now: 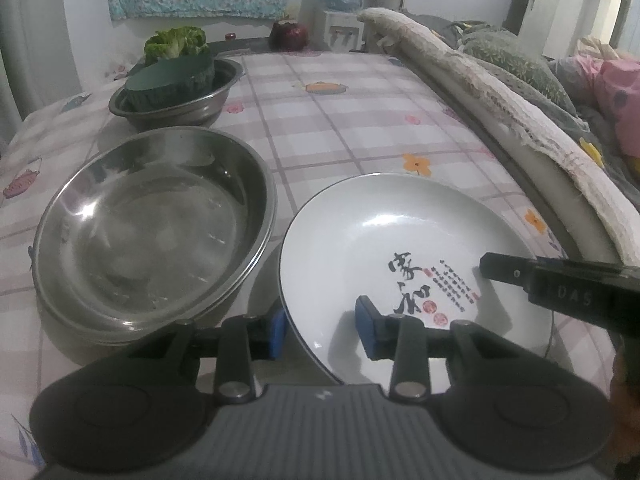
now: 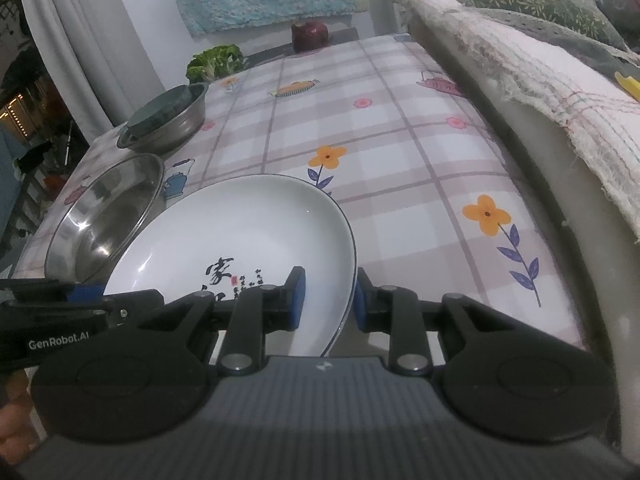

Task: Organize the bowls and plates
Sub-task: 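Close both grippers on the white plate's rim and lift it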

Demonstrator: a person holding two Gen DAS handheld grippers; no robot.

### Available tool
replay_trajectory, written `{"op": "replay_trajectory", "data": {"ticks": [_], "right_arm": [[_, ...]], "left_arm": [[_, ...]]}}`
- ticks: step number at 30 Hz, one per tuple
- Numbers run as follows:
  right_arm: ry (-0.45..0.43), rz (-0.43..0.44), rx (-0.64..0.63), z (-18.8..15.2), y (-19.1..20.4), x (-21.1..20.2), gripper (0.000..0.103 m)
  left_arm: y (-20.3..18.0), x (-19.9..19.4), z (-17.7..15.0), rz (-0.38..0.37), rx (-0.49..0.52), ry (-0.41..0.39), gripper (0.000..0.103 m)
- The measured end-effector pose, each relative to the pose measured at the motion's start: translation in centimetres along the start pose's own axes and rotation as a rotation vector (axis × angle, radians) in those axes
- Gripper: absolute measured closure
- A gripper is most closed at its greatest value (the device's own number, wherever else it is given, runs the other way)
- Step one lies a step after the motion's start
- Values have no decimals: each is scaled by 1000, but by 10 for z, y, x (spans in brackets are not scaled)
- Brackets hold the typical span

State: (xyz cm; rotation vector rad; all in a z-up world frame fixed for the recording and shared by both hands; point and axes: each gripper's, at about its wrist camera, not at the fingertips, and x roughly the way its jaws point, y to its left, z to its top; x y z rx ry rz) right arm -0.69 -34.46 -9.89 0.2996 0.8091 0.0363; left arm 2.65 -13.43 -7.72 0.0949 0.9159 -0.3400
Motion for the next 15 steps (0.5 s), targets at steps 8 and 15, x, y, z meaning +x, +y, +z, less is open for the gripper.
{"op": "replay_trajectory", "data": {"ticks": [8,15], "right_arm": [[-14,-1,2,1,-1,-5,78],[-20,-4,0,2,-1,-8,78]], "left_arm": [[0,-1,0,-7,-4,-3,66],[-2,-7,0,-10,-2,-22,66]]}}
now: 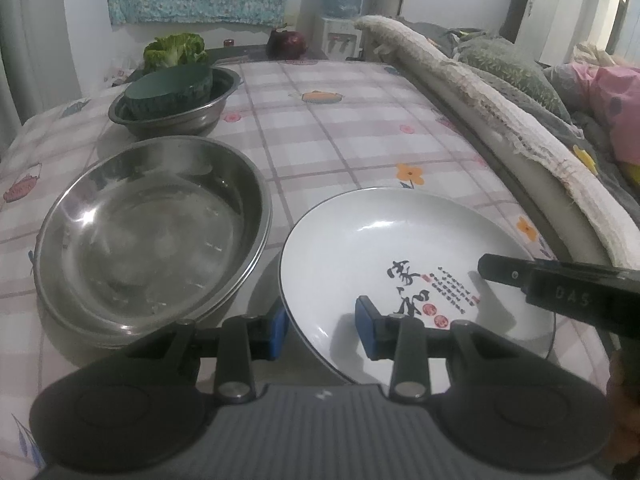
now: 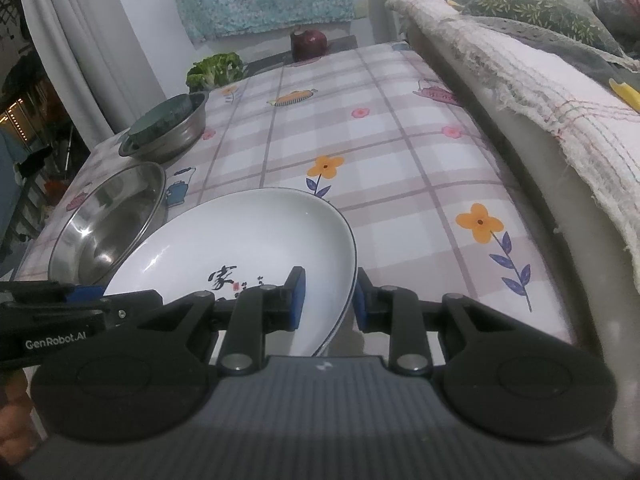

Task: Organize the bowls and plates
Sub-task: 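Close both grippers on the white plate's rim and lift it, then carry the held white plate over the nested steel bowls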

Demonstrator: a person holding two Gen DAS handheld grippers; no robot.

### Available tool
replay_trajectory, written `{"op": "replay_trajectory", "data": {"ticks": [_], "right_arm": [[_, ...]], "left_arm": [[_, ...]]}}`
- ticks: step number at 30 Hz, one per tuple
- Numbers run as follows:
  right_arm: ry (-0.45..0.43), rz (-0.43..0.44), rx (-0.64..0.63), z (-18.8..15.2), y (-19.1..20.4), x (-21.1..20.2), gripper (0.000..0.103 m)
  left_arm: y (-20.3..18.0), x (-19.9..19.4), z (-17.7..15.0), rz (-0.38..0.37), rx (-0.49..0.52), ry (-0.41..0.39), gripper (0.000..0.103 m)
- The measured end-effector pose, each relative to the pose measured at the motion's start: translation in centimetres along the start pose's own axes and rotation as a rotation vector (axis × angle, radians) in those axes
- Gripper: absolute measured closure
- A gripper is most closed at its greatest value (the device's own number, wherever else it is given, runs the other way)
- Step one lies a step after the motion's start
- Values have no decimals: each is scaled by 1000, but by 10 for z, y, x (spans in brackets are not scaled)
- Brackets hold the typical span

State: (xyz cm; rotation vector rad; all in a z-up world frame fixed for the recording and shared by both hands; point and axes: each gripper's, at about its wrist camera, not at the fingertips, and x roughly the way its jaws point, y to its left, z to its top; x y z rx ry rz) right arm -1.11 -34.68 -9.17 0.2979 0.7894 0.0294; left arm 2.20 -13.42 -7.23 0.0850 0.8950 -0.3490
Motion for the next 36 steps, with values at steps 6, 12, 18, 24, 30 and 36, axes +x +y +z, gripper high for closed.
{"op": "replay_trajectory", "data": {"ticks": [6,12,18,24,30,36], "right_arm": [[-7,-8,-7,2,1,-2,78],[-11,-11,-9,4,0,-4,78],[-22,-13,-11,7,1,-8,78],[-34,-15,-15,11,2,-13,78],[-52,-16,-16,15,3,-20,78],[-70,-20,-18,19,4,-28,78]], "left_arm": [[0,-2,2,-4,0,-6,66],[0,-5,4,-8,1,-15,66],[0,-9,5,-13,1,-27,66],[-2,-12,8,-15,2,-40,66],[-3,-17,11,-21,5,-53,66],[-3,-23,13,-30,5,-67,66]]}}
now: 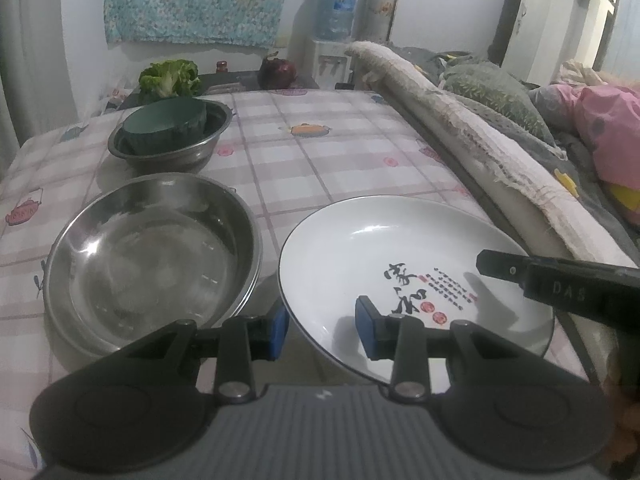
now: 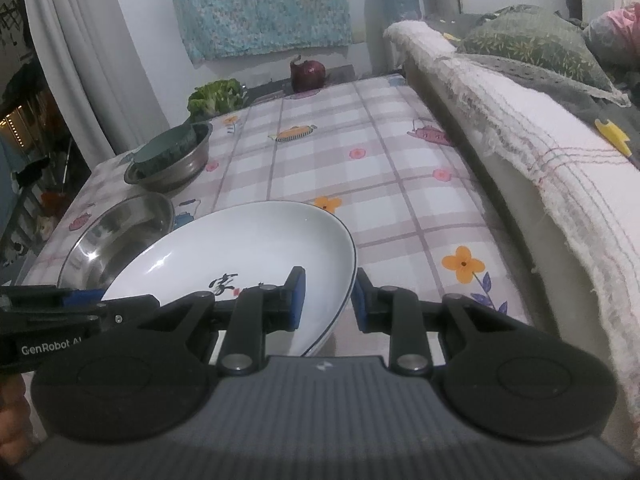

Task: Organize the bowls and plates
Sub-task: 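Carry the held white plate over the nested steel bowls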

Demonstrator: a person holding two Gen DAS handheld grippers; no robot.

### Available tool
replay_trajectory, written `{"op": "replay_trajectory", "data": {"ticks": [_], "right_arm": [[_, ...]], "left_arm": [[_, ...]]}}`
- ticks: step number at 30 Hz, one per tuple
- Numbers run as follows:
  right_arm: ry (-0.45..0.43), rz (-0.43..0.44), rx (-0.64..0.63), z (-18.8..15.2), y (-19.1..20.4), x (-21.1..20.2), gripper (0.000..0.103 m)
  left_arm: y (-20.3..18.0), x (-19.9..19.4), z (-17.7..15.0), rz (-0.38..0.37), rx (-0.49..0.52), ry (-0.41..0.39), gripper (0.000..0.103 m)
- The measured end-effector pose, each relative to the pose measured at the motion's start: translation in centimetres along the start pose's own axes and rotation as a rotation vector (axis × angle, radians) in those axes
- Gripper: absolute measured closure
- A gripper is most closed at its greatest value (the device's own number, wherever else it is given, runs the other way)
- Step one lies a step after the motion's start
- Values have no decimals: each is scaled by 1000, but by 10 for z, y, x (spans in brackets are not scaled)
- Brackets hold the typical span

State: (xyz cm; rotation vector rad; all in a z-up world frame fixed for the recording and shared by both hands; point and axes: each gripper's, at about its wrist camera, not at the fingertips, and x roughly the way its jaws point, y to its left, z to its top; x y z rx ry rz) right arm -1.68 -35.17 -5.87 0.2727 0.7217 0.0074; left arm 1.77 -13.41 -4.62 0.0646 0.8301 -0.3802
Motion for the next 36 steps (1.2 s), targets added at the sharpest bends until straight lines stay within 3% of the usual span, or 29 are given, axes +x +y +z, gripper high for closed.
{"op": "replay_trajectory", "data": {"ticks": [19,29,36], "right_arm": [[-52,6,-44,19,30,-17,78],[-50,56,-105,35,76,-3,78],[-3,100,-143,34,117,23,78]], "left_arm": [[24,-22,9,-3,-55,-75,66],[69,-37,12,45,-139,-120,66],[111,-36,9,98,-200,-108,66]]}}
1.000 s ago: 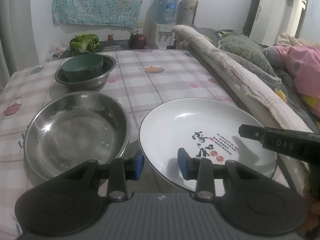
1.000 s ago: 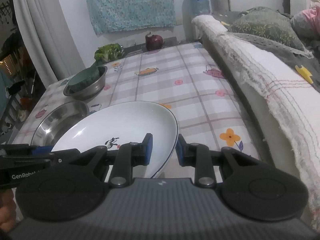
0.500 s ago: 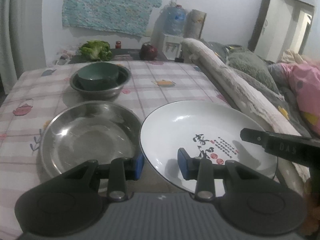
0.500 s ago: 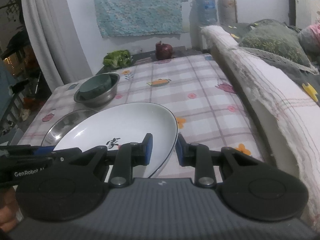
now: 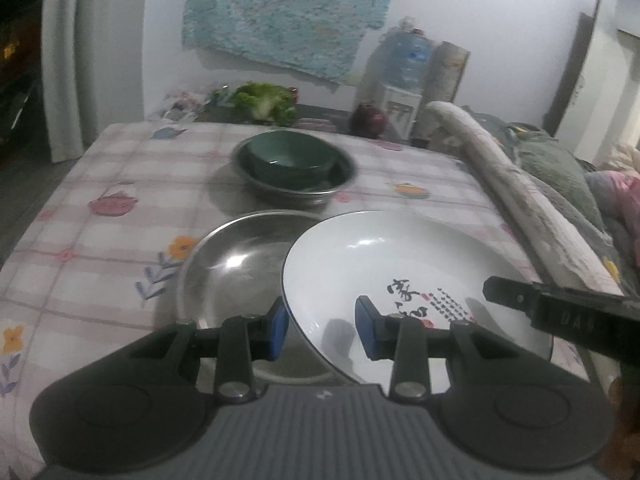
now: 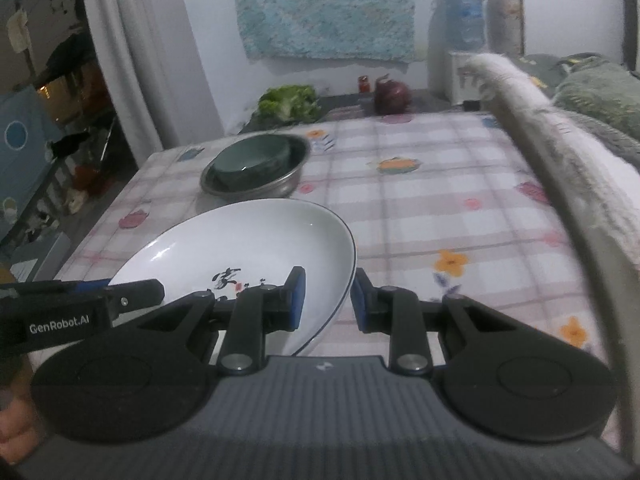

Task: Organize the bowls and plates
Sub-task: 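Carry the held white plate over the nested steel bowls, then lower the white plate into the nested steel bowls with both grippers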

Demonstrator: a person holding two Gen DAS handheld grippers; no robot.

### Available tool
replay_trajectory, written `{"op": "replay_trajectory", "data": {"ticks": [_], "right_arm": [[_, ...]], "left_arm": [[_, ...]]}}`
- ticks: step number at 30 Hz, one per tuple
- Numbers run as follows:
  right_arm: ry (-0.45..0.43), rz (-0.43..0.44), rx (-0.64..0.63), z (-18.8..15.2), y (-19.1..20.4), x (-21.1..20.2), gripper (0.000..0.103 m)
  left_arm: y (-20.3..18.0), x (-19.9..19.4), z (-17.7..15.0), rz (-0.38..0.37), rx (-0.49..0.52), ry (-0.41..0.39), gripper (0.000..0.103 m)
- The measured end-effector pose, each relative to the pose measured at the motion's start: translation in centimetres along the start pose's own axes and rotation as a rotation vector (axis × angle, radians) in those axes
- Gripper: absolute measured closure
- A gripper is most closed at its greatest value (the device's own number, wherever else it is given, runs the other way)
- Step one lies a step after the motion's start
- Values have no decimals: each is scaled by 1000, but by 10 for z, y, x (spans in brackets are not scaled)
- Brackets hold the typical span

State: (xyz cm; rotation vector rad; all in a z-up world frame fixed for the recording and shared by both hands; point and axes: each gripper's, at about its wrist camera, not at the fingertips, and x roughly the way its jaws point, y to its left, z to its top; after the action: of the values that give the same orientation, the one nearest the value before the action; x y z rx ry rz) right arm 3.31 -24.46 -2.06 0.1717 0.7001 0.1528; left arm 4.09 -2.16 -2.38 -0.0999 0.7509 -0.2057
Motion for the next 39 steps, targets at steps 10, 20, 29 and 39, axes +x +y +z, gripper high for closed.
{"op": "replay_trajectory", "data": {"ticks": [10,20,29,39], "right_arm": [[93,39,11,-11,27,40,79],[63,49,-13,1,37,46,78],[69,48,-3,3,38,46,75],[91,45,15,-2,39,45,47]], "left_arm": [[42,17,-4,23,-61,54,67],[59,7,4,17,-57,-10,66],[63,7,6,44,-52,-1,61],[55,6,8,107,20,42,41]]}}
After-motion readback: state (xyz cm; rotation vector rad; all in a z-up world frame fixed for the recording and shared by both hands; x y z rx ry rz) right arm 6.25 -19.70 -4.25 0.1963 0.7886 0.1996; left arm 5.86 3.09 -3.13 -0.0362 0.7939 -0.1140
